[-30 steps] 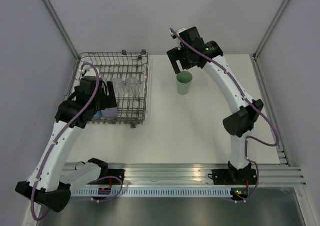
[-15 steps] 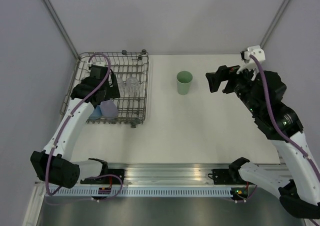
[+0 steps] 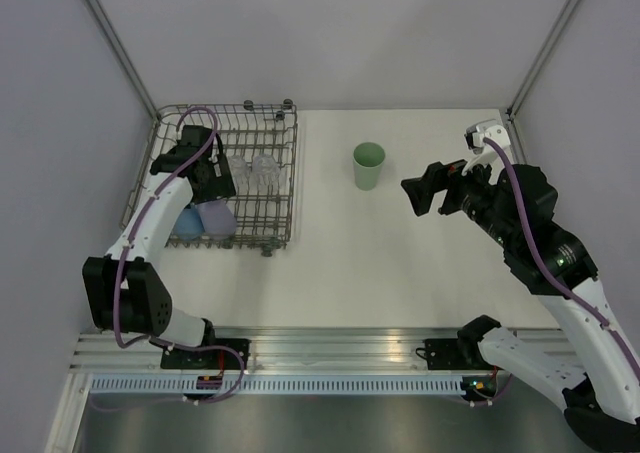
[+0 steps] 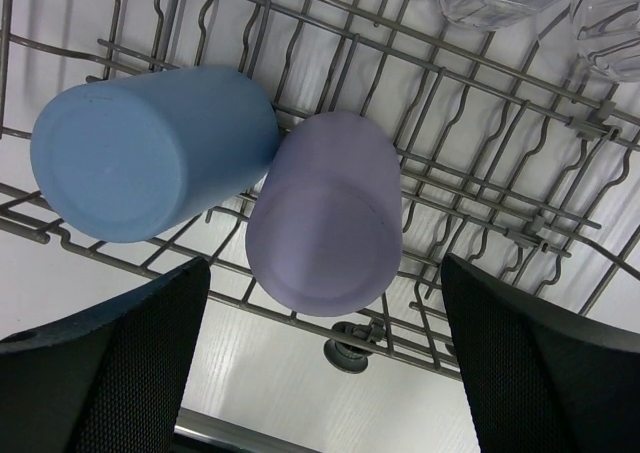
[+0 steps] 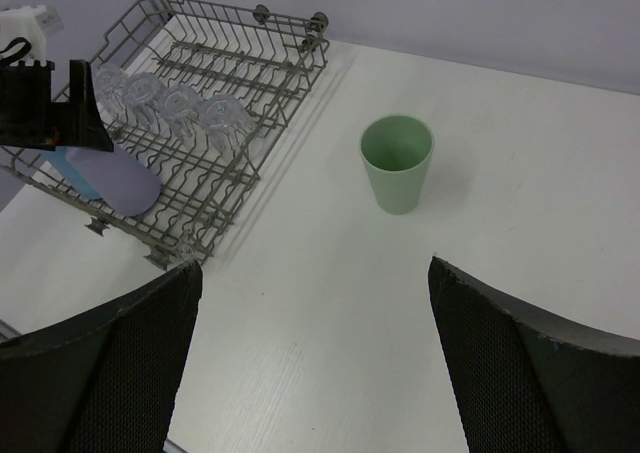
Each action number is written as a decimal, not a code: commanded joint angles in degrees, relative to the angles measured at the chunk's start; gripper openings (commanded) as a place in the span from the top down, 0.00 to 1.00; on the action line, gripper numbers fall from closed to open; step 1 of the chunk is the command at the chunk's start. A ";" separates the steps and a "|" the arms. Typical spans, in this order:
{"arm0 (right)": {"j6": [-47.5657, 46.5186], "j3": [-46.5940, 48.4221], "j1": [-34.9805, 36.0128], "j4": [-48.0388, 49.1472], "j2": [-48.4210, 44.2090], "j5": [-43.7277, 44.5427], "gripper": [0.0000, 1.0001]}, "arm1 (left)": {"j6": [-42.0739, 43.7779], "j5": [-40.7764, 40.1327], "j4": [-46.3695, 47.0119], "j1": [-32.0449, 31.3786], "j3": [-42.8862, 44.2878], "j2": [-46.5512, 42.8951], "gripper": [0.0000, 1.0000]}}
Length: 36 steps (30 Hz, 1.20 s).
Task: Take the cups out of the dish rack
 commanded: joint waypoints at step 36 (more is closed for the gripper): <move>10.04 -15.04 0.74 23.66 3.16 -18.91 0.02 | -1.10 25.23 3.70 1.10 5.41 -12.82 0.98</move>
